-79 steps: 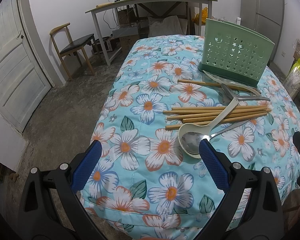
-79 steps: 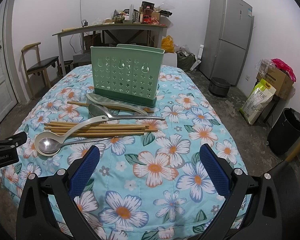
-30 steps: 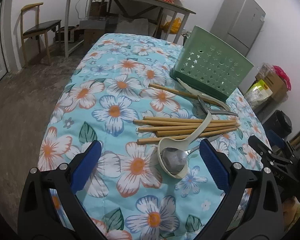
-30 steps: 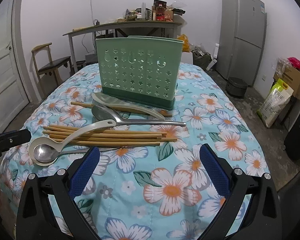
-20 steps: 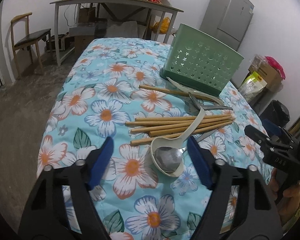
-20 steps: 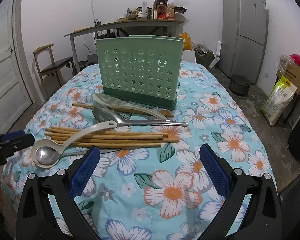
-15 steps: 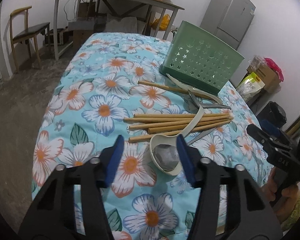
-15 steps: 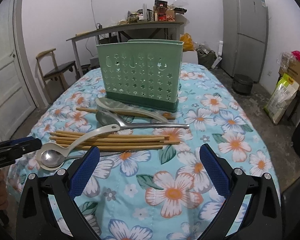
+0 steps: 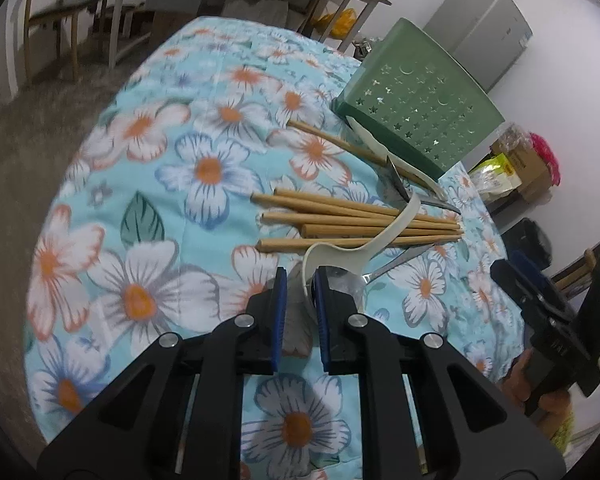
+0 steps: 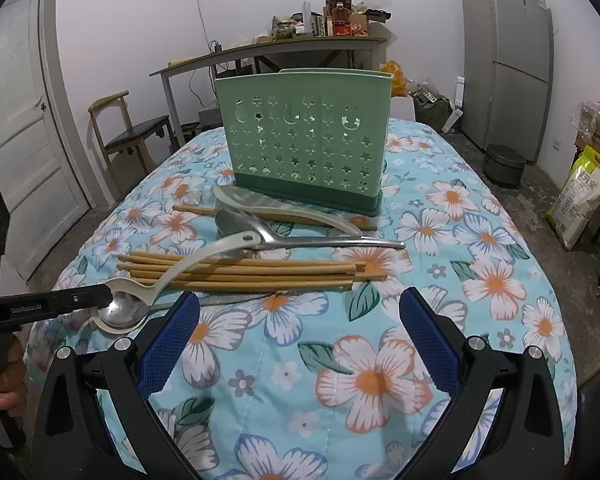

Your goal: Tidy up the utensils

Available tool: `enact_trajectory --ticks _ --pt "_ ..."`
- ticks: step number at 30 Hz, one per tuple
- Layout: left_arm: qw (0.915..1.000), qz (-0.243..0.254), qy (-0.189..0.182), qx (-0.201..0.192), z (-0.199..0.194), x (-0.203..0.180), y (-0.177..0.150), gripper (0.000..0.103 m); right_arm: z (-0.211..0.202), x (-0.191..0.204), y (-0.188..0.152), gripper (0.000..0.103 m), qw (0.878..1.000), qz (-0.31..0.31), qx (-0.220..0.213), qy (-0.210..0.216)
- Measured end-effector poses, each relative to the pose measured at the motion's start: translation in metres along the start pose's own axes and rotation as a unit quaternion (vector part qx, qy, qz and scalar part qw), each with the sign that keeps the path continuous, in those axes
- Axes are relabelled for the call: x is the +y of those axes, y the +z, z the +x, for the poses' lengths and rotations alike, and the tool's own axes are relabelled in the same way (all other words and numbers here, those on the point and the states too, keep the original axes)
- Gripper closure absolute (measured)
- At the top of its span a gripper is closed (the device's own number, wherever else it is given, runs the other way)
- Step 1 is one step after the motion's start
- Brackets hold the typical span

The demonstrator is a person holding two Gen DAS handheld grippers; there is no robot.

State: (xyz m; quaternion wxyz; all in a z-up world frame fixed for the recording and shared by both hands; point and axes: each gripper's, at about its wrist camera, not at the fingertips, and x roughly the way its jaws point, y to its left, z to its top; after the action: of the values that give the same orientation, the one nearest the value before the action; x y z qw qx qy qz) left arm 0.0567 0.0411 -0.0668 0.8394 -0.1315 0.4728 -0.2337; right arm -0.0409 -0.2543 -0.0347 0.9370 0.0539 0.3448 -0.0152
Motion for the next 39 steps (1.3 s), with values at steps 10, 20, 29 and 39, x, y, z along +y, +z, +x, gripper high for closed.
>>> enact_trajectory --ticks 10,20,29,39 --pt "0.9981 0.043 0.012 -0.043 -0.018 -0.022 -0.003 0.099 -0.019 0.002 0.000 0.006 1.000 0.000 -0.020 -0.008" --pt "0.9737 0.135 0.083 -0.164 -0.060 -0.056 -0.015 0.101 -0.036 0.004 -0.006 0.006 0.999 -0.004 -0.036 -0.009" --pt "0.9786 0.104 0.076 -0.160 -0.060 -0.037 -0.016 0.100 -0.037 0.015 -0.008 0.006 0.999 -0.017 -0.032 -0.001" --pt "0.9979 -0.030 -0.002 -0.058 -0.029 0.021 -0.012 0.075 -0.035 0.034 -0.011 0.006 0.997 -0.064 -0.027 0.021"
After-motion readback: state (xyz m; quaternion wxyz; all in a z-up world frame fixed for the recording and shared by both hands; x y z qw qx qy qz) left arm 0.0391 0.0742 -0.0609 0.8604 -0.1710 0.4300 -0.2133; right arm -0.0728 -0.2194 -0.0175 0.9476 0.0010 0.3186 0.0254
